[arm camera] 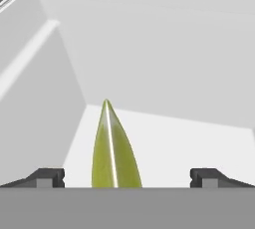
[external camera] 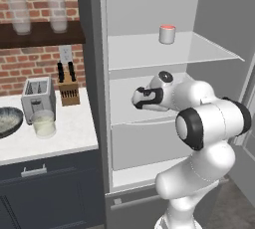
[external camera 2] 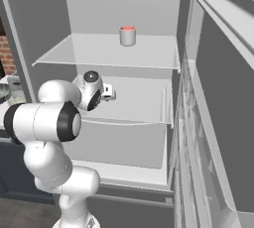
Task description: Grab a lemon wedge from the fridge and one ice cube from the ice bowl, and put them in the glass of lemonade.
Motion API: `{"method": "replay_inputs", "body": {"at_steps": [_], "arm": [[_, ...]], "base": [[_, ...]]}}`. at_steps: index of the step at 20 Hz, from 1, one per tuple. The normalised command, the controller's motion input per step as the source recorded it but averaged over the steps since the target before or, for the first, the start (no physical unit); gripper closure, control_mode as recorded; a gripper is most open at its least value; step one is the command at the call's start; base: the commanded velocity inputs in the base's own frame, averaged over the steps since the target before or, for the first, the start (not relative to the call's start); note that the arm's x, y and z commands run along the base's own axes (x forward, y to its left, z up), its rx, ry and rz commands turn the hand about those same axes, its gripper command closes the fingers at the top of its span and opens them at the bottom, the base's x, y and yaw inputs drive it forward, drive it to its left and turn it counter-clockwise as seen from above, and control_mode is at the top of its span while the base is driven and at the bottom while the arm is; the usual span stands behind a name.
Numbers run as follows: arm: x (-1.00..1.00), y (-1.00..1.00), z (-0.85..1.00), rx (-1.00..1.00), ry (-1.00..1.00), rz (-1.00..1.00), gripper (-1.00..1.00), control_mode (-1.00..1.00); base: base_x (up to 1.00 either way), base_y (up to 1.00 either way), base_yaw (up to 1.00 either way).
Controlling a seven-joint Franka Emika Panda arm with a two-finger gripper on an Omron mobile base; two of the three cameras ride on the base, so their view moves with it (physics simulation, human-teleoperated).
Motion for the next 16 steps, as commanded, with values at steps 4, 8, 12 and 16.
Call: {"method": "replay_inputs", "body": {"at_steps": [4, 8, 12, 16], "arm": [[0.00, 0.00, -0.38, 0.00, 0.00, 0.00, -1.00, -1.00], [0.00, 0.00, -0.16, 0.00, 0.00, 0.00, -1.00, -1.00], [-0.05, 0.00, 0.00, 0.00, 0.00, 0.00, 1.00, -1.00], [-0.14, 0.00, 0.00, 0.00, 0.00, 0.00, 1.00, -1.00]], "base": [[0.00, 0.00, 0.00], [0.00, 0.00, 0.00], [0.00, 0.00, 0.00], [0.00, 0.00, 0.00]]}}
